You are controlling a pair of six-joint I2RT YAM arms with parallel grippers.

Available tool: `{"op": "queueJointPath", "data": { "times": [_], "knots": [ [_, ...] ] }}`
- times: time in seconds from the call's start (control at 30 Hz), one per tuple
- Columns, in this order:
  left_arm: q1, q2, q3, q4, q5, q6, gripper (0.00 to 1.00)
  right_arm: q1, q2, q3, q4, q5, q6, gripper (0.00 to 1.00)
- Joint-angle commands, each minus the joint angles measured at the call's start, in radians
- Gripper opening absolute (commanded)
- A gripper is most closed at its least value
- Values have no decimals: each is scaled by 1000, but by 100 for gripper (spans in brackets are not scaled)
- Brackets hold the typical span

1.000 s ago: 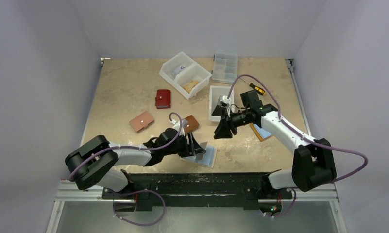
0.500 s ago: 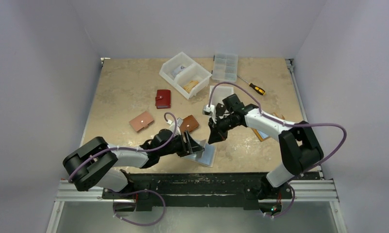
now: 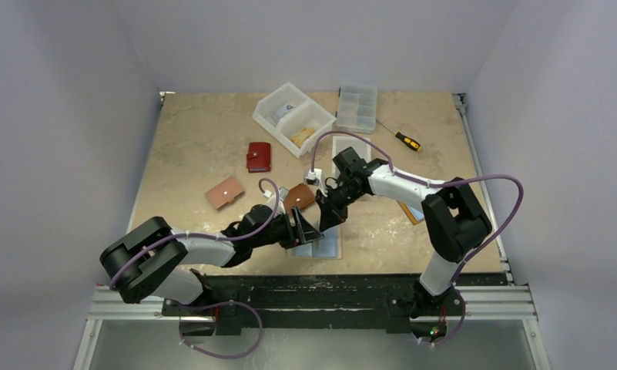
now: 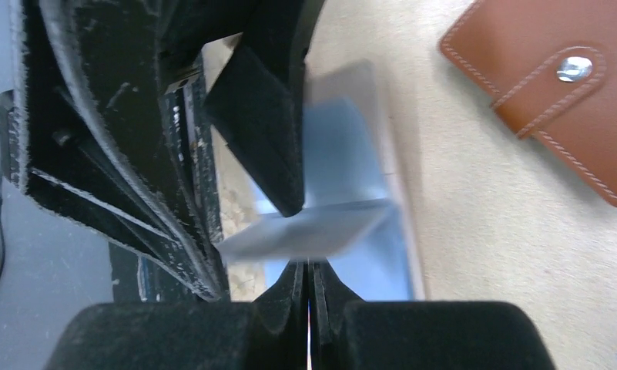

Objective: Take the credit cards out of the card holder
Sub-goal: Remove the credit card from the card holder.

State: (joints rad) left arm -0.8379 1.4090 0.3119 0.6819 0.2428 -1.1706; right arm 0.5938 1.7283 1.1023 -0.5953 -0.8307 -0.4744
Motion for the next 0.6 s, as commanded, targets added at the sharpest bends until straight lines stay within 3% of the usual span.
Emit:
{"op": "queueJointPath", "data": {
  "times": [0.0, 0.17, 0.33, 0.47, 0.57],
  "knots": [
    [0, -32, 8, -15, -8, 4, 64, 43, 2, 39, -30, -74, -2, 6],
    [4, -57, 9, -75, -32, 10, 71, 64, 25, 55, -51, -131, -14, 6],
    [13, -75, 10, -125, -54, 14, 71, 73, 53, 63, -41, -147, 13, 7],
    [21, -101, 13, -180, -82, 21, 61, 74, 65, 75, -31, -156, 42, 10],
    [26, -122, 11, -220, -105, 23, 51, 75, 64, 81, -36, -140, 44, 22]
  ]
}}
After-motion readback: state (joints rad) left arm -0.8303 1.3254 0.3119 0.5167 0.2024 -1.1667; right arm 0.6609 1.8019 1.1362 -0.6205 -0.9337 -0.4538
